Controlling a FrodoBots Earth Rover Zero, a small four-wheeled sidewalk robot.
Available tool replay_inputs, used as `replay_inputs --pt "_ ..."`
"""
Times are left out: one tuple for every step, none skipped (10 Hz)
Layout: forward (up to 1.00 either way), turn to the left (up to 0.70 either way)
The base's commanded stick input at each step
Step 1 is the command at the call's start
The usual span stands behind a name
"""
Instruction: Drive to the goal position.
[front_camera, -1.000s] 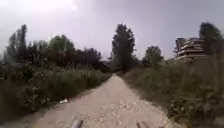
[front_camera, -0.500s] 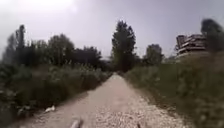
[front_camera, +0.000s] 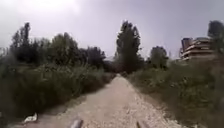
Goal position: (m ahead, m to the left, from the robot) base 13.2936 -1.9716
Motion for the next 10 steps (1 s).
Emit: replay_inputs --pt "0.85 0.0" --pt "0.85 0.0" --pt "0.85 0.0" --pt "0.85 0.0" --pt "0.85 0.0" --pt "0.85 -0.24" --pt "0.85 -0.34" --pt "0.85 -0.28" --pt "0.85 -0.13" --pt "0.85 0.0"
